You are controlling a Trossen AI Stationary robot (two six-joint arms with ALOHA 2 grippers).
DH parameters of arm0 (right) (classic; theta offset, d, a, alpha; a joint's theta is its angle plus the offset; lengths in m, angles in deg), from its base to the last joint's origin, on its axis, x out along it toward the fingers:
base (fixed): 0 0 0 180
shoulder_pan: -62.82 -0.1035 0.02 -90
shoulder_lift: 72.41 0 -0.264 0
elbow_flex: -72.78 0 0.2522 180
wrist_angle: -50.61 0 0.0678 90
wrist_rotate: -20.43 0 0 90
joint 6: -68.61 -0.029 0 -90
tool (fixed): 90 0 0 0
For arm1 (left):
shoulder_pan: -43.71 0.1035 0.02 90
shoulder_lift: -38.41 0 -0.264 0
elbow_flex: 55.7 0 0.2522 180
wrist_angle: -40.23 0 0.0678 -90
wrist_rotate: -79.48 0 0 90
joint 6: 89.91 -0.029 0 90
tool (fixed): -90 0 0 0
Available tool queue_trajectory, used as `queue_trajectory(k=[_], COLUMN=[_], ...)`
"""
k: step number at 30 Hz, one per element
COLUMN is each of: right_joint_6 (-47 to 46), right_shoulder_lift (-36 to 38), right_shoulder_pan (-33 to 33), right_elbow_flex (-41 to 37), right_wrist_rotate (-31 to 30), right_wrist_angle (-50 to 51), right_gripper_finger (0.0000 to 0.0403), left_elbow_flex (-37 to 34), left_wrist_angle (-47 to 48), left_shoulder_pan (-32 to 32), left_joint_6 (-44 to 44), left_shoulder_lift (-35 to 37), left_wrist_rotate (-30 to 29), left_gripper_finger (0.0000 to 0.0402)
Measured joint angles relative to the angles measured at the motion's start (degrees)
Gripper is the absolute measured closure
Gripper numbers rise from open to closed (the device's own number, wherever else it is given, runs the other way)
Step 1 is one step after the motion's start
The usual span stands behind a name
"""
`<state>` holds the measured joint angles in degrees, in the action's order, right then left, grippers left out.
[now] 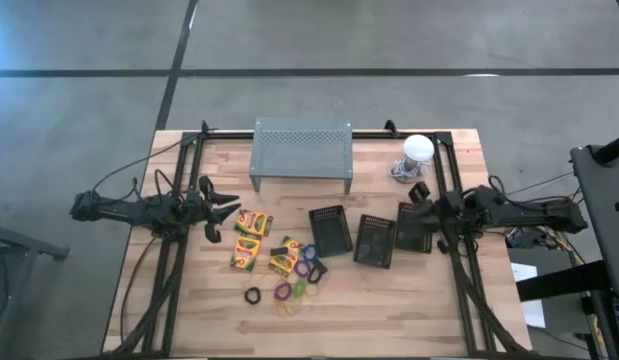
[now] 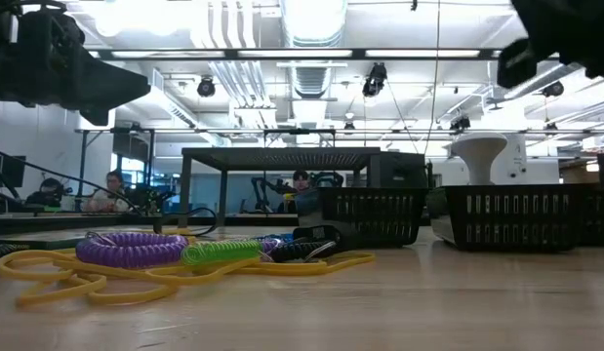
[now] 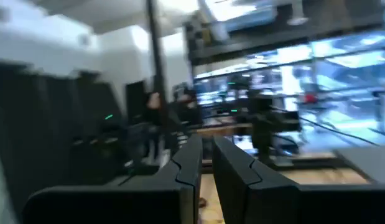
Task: Pick & Place Office Desk Supplies
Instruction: Put the left black bin on the shelf
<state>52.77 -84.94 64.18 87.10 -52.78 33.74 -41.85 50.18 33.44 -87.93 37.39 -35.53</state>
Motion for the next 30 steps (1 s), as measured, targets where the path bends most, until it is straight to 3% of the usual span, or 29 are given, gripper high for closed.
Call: queue_trajectory(k=[7, 13, 26, 30], right_joint_6=[-1.6, 6.68, 17.23, 18.84], right_shoulder_lift=[-17.54, -34.5, -73.25, -83.41], right_shoulder_pan=[0.01, -0.65, -6.55, -8.13], right_elbow_flex=[4.13, 14.26, 44.79, 55.9], right_wrist_rotate=[-1.3, -1.91, -1.75, -2.18], right_wrist_angle=[4.24, 8.14, 30.79, 42.49], right_gripper_finger=[0.0371, 0.036, 0.023, 0.0205], left_elbow_flex=[-0.01, 0.01, 0.0, 0.0], left_wrist_angle=[0.0, 0.0, 0.0, 0.0], left_shoulder_pan=[-0.01, -0.01, 0.01, 0.0], left_joint_6=[0.0, 0.0, 0.0, 0.0], left_shoulder_lift=[0.0, 0.02, 0.04, 0.04], left_wrist_rotate=[0.0, 0.0, 0.0, 0.0], left_gripper_finger=[0.0288, 0.0288, 0.0288, 0.0288])
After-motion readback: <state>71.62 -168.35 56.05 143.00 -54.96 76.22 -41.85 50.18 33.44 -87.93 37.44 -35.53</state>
